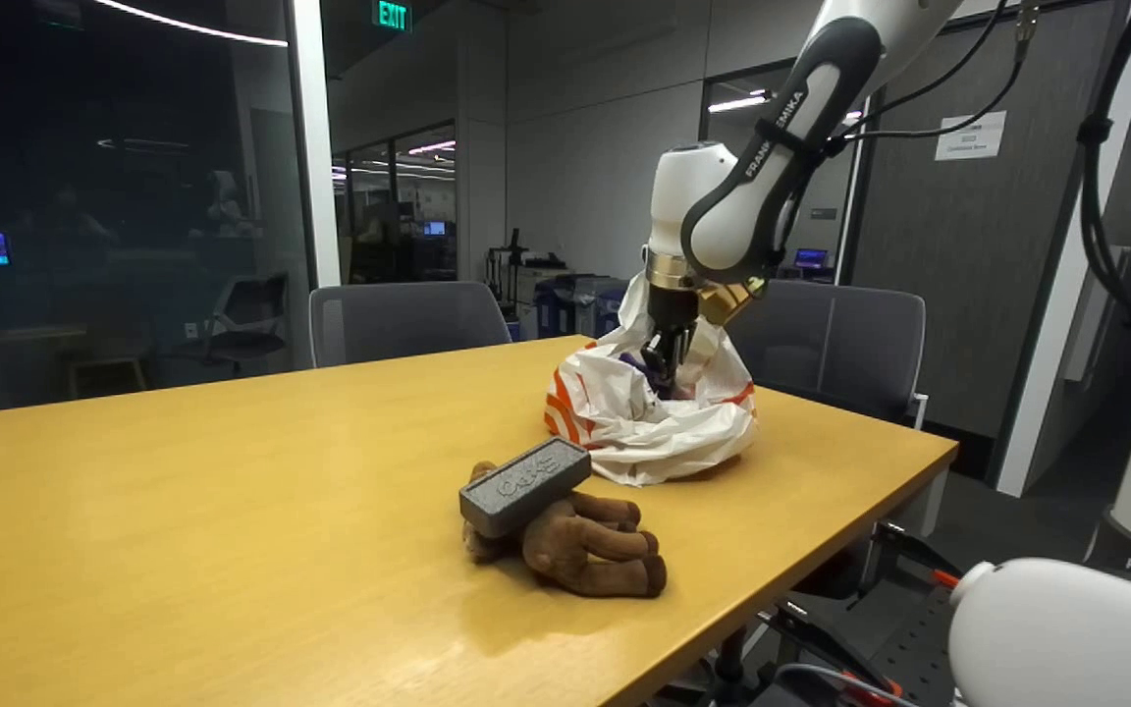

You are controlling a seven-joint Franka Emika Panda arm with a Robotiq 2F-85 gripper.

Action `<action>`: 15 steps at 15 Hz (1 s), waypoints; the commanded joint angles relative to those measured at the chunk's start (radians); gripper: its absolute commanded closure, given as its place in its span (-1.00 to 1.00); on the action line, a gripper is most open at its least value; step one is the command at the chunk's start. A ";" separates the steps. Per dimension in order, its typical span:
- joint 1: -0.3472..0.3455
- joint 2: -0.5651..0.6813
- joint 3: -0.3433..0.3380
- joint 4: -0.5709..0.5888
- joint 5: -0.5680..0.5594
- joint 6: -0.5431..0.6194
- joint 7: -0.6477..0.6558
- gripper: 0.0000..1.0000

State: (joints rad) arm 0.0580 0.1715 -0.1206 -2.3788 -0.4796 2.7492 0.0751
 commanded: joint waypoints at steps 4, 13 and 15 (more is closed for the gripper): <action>-0.011 -0.201 0.107 0.029 0.264 -0.516 -0.339 0.84; -0.061 -0.173 0.057 0.157 0.768 -0.767 -0.801 0.18; -0.079 -0.157 0.048 0.172 0.828 -0.829 -0.851 -0.12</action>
State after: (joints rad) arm 0.0063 -0.0222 -0.0617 -2.2615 0.2605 2.0149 -0.6906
